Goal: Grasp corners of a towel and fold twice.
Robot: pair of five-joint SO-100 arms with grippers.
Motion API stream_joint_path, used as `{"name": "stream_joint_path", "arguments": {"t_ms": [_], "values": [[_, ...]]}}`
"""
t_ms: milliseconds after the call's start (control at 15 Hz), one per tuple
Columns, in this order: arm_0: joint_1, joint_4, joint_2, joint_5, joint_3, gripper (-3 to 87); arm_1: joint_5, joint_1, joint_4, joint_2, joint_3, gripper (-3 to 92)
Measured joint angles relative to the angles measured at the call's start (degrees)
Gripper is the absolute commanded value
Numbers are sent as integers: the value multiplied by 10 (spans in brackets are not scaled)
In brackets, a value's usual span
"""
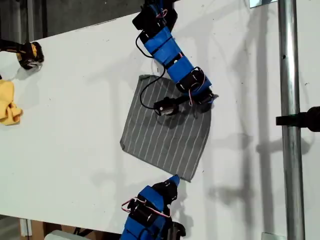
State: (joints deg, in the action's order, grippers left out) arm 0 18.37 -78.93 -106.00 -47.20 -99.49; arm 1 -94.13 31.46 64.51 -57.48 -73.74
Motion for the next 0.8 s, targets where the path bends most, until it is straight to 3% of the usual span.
{"name": "stream_joint_path", "arguments": {"t_ms": [133, 533, 800], "values": [[6, -6, 4, 16, 4, 322, 0, 0, 0, 0, 0, -2], [6, -31, 48, 26, 26, 335, 0, 0, -4, 0, 0, -2], [4, 53, 95, 9, -67, 324, 0, 0, -4, 0, 0, -2]]}}
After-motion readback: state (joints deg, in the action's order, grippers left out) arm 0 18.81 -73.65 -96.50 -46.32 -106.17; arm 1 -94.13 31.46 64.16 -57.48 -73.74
